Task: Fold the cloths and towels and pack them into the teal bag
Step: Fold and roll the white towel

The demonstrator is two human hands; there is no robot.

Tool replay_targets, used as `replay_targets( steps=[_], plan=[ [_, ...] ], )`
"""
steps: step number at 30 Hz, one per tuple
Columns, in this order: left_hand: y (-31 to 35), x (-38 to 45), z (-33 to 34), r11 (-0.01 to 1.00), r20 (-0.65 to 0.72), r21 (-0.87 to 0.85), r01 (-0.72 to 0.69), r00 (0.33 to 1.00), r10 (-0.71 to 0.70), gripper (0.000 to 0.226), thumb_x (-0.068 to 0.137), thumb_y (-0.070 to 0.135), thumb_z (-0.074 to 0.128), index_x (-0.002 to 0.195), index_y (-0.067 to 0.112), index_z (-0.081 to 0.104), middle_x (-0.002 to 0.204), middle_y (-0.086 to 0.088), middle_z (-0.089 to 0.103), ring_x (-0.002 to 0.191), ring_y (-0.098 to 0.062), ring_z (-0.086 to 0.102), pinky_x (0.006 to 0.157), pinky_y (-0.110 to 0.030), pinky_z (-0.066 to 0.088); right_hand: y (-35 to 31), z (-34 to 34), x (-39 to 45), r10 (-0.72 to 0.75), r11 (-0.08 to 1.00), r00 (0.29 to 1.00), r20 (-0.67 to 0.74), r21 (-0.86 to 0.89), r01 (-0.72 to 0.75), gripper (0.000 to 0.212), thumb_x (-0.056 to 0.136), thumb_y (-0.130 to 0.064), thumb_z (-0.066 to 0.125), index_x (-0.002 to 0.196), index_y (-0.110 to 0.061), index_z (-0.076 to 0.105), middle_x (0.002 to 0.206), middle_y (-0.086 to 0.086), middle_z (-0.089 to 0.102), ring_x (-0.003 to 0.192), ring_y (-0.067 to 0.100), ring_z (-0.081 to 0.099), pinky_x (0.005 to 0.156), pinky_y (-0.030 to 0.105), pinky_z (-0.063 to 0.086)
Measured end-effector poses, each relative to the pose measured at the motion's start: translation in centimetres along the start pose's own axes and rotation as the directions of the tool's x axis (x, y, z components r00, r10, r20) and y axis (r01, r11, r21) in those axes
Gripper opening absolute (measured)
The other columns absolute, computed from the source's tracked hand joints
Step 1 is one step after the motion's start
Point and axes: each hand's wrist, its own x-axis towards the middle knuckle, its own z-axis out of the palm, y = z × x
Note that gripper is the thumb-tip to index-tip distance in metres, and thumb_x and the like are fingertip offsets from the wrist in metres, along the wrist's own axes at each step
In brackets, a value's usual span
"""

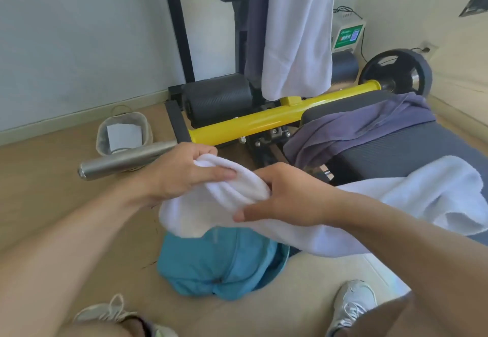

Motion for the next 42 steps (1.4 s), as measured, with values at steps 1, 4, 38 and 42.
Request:
replay_targets(
  steps=[1,4,38,42],
  plan=[
    [-0.5,-0.4,-0.6,0.997,-0.057,0.072,0.0,0.998,0.004,0.058,0.065,0.062,0.079,0.062,0.017,0.044,0.062,0.003,0.042,0.059,-0.014,0.041,0.063,-0.034,0.029,-0.1,0.4,0.3,0.005,1.0,0.998,0.067,-0.011,-0.004,0.053,0.075,-0.052,0.082,0.085,-0.005,0.061,0.069,-0.002,0.047,0.062,0.012,0.042,0.059,0.032,0.034],
    [-1.7,-1.3,-1.4,0.968,-0.271,0.247,0.048,0.962,0.022,0.05,0.079,0.043,0.081,0.063,0.016,0.042,0.056,0.01,0.042,0.054,-0.009,0.038,0.056,-0.032,0.028,-0.1,1.5,0.9,0.006,1.0,0.98,0.197,-0.003,-0.006,0.06,0.074,-0.057,0.081,0.086,-0.002,0.061,0.07,0.001,0.046,0.064,0.013,0.042,0.062,0.032,0.035],
    [-0.1,-1.2,2.4,0.899,-0.414,-0.422,0.118,0.857,-0.307,0.017,0.096,0.013,0.063,0.099,-0.002,0.056,0.091,-0.015,0.062,0.085,-0.026,0.06,0.077,-0.04,0.046,1.3,1.9,1.6,0.086,0.845,0.984,0.153,0.512,-0.153,0.034,0.077,-0.025,0.087,0.105,-0.015,0.069,0.1,0.01,0.078,0.095,0.031,0.075,0.094,0.048,0.057],
    [-1.0,-0.6,0.7,0.842,-0.525,-0.528,0.11,0.737,-0.425,0.019,0.096,0.018,0.064,0.107,0.003,0.062,0.111,-0.022,0.07,0.108,-0.038,0.067,0.1,-0.058,0.052,1.8,1.9,0.8,0.184,0.945,0.915,0.359,0.193,-0.266,0.032,0.079,-0.043,0.083,0.1,-0.02,0.075,0.096,-0.003,0.078,0.094,0.021,0.075,0.088,0.036,0.06]
  ],
)
